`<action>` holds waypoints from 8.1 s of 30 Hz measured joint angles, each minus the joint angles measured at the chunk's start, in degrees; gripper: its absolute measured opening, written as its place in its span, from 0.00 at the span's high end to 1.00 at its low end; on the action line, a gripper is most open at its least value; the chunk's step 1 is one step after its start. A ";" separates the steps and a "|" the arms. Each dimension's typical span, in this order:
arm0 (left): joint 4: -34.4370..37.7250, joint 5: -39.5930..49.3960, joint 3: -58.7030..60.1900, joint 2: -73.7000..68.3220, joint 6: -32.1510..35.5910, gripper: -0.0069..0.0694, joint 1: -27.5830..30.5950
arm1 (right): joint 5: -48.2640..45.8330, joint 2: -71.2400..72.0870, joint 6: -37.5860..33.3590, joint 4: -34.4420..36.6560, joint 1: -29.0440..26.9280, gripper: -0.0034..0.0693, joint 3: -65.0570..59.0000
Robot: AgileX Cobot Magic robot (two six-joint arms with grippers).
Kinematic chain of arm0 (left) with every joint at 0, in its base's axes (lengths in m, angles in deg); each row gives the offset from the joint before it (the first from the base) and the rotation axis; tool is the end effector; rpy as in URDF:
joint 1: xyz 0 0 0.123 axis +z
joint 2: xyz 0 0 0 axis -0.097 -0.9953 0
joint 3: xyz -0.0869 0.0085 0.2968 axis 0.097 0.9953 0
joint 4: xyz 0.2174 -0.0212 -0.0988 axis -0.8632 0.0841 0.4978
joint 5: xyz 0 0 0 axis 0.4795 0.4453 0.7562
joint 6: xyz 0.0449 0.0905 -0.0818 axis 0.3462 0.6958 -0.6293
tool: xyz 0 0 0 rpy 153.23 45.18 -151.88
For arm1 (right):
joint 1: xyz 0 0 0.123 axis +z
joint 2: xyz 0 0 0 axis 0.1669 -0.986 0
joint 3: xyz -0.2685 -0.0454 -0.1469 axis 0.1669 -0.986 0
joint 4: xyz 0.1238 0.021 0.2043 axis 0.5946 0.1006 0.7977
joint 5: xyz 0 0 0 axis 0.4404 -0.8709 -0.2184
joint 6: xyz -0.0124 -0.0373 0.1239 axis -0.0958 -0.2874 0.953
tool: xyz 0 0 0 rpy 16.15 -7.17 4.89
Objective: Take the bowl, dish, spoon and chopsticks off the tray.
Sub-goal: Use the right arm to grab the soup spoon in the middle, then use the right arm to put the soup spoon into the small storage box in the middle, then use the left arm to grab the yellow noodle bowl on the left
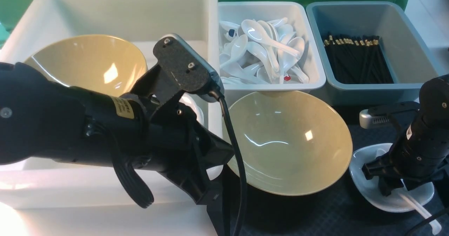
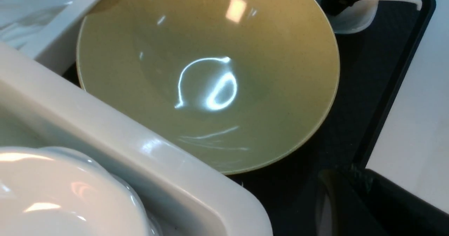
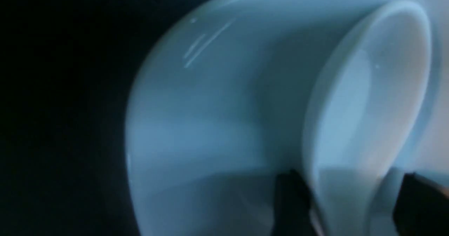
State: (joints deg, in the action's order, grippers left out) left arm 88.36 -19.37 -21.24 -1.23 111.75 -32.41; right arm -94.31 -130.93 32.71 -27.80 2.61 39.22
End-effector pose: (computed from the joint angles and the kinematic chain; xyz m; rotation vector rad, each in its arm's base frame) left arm 0.1735 -0.1816 0.3174 1.0877 2.0998 -0.5733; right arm 0.2743 0.0484 0.1643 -0.0894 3.0433 -0.1023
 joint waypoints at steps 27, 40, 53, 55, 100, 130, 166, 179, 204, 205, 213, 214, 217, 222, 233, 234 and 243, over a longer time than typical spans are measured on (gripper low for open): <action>-8.36 9.76 0.00 11.92 -10.97 0.93 7.86 | -13.53 7.29 -13.55 1.63 0.00 0.91 32.34; -8.75 11.00 0.00 11.45 -9.44 0.93 8.87 | -10.73 17.06 -7.75 5.61 0.00 0.87 3.57; -7.10 10.63 0.00 11.45 -8.07 0.93 8.87 | 4.97 7.71 1.48 5.67 0.00 0.20 -6.42; -7.10 10.85 0.00 11.45 -8.07 0.93 8.87 | 6.64 4.90 2.12 5.67 0.00 0.18 -6.42; -7.12 13.94 -0.84 10.51 -14.48 0.93 8.87 | -13.43 -39.52 -12.73 20.47 4.62 0.24 92.19; -27.23 33.78 -65.74 -55.88 -21.75 0.22 1.26 | -15.63 27.74 -24.86 8.07 3.99 0.47 19.89; -28.08 28.01 -54.93 -54.42 -32.18 0.23 1.37 | -9.86 34.50 -24.86 7.99 3.99 0.50 17.64; -30.31 31.42 -54.87 -52.65 -33.08 0.29 0.89 | -10.23 34.56 -24.86 7.99 3.99 0.50 17.64; -26.11 31.93 -46.81 -45.15 -28.77 0.29 0.38 | -11.42 34.56 -24.86 7.99 3.99 0.50 17.64; -25.24 30.56 -46.81 -45.51 -28.89 0.29 1.21 | -11.35 34.56 -24.86 7.99 3.99 0.50 17.64; -32.32 28.77 -48.14 -47.10 -31.63 0.29 0.83 | -10.74 34.69 -24.86 7.94 3.99 0.50 17.38; -34.54 28.77 -48.77 -47.26 -32.51 0.29 0.63 | -10.58 34.75 -24.86 7.99 3.99 0.50 17.06; -37.40 28.83 -49.60 -47.54 -33.42 0.29 0.23 | -10.33 34.75 -24.86 7.99 3.99 0.50 16.45; -38.69 28.84 -49.86 -48.06 -34.00 0.29 0.11 | -9.90 34.75 -24.86 7.99 3.99 0.50 15.92; -41.04 30.40 -50.30 -53.39 -34.68 0.29 -0.33 | -9.83 34.75 -24.86 7.99 3.99 0.50 15.92; -41.58 30.77 -50.30 -53.45 -35.04 0.29 -0.28 | -9.77 34.75 -24.86 7.99 3.99 0.50 15.92; -36.78 32.12 -50.36 -53.04 -34.78 0.58 0.39 | -9.71 34.75 -24.86 7.94 3.99 0.50 15.92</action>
State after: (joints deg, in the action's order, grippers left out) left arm 51.58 12.75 -71.60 -54.27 76.97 -32.03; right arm -104.03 -96.18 7.84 -19.86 6.59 55.14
